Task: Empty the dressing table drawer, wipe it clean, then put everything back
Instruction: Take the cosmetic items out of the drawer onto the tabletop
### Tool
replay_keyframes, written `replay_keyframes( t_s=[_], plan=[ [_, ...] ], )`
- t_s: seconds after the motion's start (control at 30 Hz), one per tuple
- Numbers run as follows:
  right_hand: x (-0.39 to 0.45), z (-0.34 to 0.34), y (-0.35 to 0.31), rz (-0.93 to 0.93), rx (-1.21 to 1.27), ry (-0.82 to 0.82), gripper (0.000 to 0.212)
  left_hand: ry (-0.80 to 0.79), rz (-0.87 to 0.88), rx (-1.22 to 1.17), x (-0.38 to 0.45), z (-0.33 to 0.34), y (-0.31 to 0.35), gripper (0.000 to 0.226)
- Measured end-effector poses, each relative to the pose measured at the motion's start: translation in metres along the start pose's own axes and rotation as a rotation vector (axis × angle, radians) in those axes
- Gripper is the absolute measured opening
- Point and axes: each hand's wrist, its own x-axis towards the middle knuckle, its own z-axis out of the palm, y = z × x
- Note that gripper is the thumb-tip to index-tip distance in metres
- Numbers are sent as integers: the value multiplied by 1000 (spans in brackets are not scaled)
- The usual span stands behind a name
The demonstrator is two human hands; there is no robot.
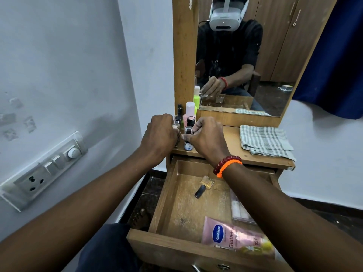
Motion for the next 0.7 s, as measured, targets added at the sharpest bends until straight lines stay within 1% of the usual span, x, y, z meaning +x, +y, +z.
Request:
replay_keyframes(
  t_s=[0.17,0.3,0.37,0.47,0.57,0.6,0.67,0.7],
  plan=[
    [-3,-6,-2,-6,-10,-3,42,-6,-14,2,-2,-3,2,13],
    [-7,-10,0,-19,-4,-27,41,9,-13,3,-6,-5,2,17],
    [-13,-15,5,-40,1,-48,37,26,4,12,-11,-6,2,19],
    [-31,-23,21,-113,48,-119,21,36,67,7,-30,-8,7,20],
    [-55,-25,48,-140,28,-270,11,23,113,18,-55,-4,12,14],
    [-62,-23,58,-135,-27,-343,11,3,110,8,-62,-1,12,12],
    [-73,-18,76,-130,-214,-490,14,-56,76,-11,-74,9,8,4],
    [-78,-15,83,-135,-299,-551,18,-92,45,-20,-80,14,5,5]
  ],
)
